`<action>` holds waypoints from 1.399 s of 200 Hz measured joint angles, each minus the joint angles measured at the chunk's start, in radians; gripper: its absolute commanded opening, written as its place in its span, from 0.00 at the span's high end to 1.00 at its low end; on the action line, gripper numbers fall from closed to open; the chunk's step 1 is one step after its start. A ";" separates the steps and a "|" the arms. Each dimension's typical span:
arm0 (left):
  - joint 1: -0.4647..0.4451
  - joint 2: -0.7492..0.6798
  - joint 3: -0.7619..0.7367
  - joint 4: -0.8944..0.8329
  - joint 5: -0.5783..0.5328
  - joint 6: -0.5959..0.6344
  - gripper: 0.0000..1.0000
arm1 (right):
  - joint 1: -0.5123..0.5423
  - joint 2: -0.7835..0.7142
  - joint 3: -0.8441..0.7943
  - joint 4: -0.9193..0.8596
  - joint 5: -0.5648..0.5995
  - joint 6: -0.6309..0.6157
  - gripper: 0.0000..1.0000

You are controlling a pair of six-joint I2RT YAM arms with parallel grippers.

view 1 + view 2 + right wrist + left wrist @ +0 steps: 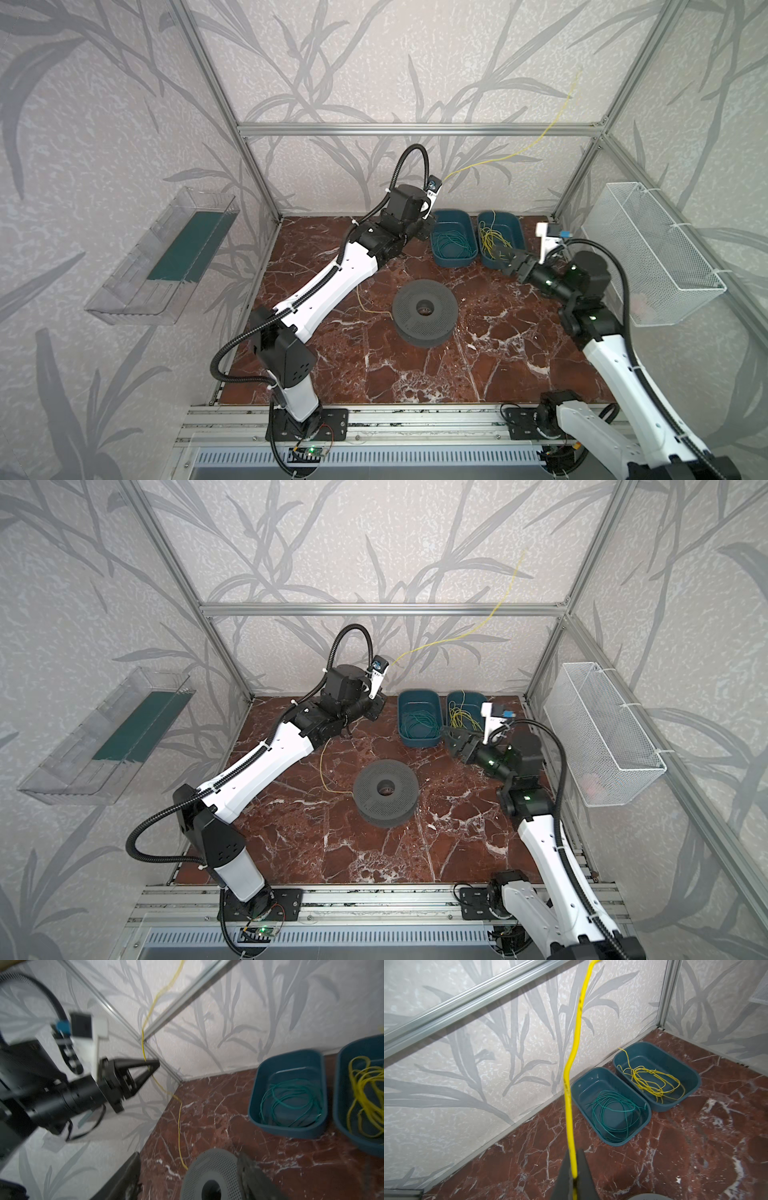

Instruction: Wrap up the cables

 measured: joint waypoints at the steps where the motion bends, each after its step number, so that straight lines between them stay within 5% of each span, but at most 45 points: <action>1: 0.000 0.000 0.002 0.000 0.001 -0.001 1.00 | 0.007 0.002 -0.003 0.003 0.002 -0.004 0.24; 32: -0.016 -0.001 0.064 -0.031 0.053 -0.042 1.00 | 0.213 0.126 -0.085 0.206 0.042 -0.110 0.20; 112: -0.063 -0.004 0.076 -0.099 0.088 -0.060 1.00 | 0.257 0.599 0.110 0.648 0.098 -0.110 0.23; 154: -0.064 -0.014 0.076 -0.098 0.098 -0.060 1.00 | 0.269 0.721 0.205 0.712 0.092 -0.066 0.40; 189: -0.063 -0.014 0.076 -0.097 0.116 -0.060 1.00 | 0.287 0.739 0.247 0.716 0.094 -0.057 0.81; 213: -0.063 -0.014 0.076 -0.087 0.122 -0.059 1.00 | 0.294 0.759 0.270 0.730 0.089 -0.047 0.98; 245: -0.060 -0.015 0.065 -0.085 0.129 -0.058 1.00 | 0.297 0.787 0.293 0.746 0.087 -0.013 1.00; 280: -0.061 -0.042 0.037 -0.080 0.153 -0.054 0.79 | 0.297 0.797 0.300 0.759 0.110 0.022 1.00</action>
